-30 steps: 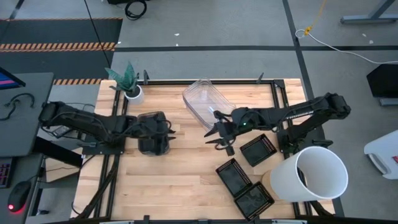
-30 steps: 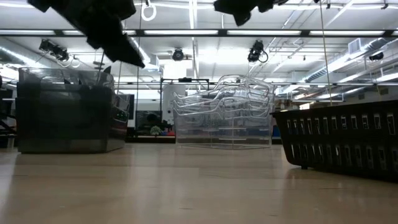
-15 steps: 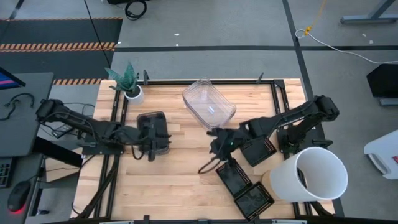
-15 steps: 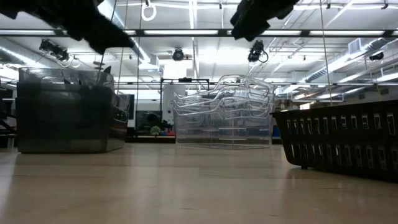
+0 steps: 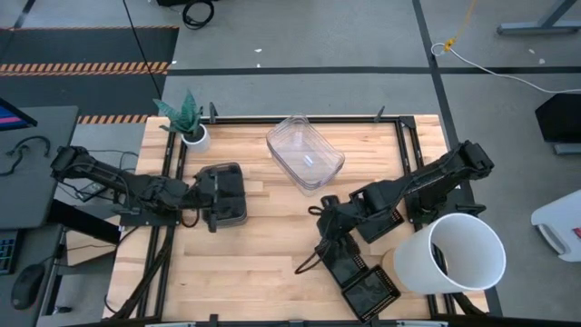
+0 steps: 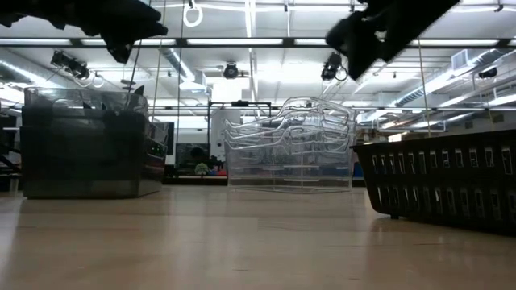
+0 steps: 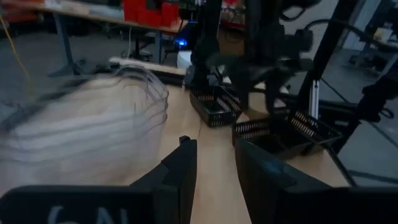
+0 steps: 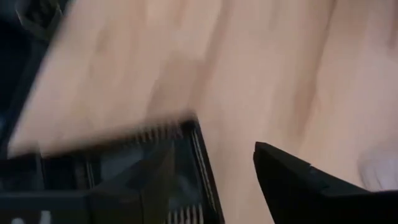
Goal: Stack baskets by color
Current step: Stack the middle black basket on the top black basket
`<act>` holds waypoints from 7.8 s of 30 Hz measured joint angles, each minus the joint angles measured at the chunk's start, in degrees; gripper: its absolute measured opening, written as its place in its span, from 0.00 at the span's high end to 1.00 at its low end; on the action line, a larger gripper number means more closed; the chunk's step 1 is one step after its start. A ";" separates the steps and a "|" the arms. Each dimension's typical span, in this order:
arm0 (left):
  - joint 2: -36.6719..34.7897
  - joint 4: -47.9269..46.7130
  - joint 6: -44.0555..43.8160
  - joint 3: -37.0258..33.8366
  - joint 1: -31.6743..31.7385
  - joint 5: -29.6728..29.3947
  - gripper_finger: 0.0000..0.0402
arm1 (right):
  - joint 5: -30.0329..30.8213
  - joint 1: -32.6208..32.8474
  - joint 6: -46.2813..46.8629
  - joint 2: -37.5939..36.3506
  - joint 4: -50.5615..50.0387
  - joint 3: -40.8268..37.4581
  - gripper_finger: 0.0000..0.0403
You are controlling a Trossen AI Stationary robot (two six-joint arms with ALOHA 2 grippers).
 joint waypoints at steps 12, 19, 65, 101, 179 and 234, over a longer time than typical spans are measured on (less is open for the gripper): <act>0.21 -2.44 1.41 -0.11 -0.02 0.64 0.70 | 3.39 -2.06 2.56 -1.87 -22.41 -1.60 0.50; 0.21 -2.40 1.64 -0.11 -0.02 0.67 0.70 | 5.43 -5.06 1.22 -1.96 -24.62 -6.33 0.51; -8.90 -0.52 5.74 -6.33 -2.01 2.08 0.70 | 1.08 -16.31 10.41 -14.29 -21.23 -18.97 0.51; -40.40 -7.74 4.62 -20.71 -2.67 0.47 0.70 | 5.99 4.32 1.44 15.67 -14.97 12.14 0.51; -40.20 -3.59 7.65 -22.45 -2.68 0.23 0.70 | 0.46 -12.03 16.38 -5.10 -24.07 7.30 0.99; -40.20 -3.60 7.65 -22.47 -2.67 0.23 0.70 | 15.88 -6.84 41.28 -6.94 -22.94 -6.23 0.99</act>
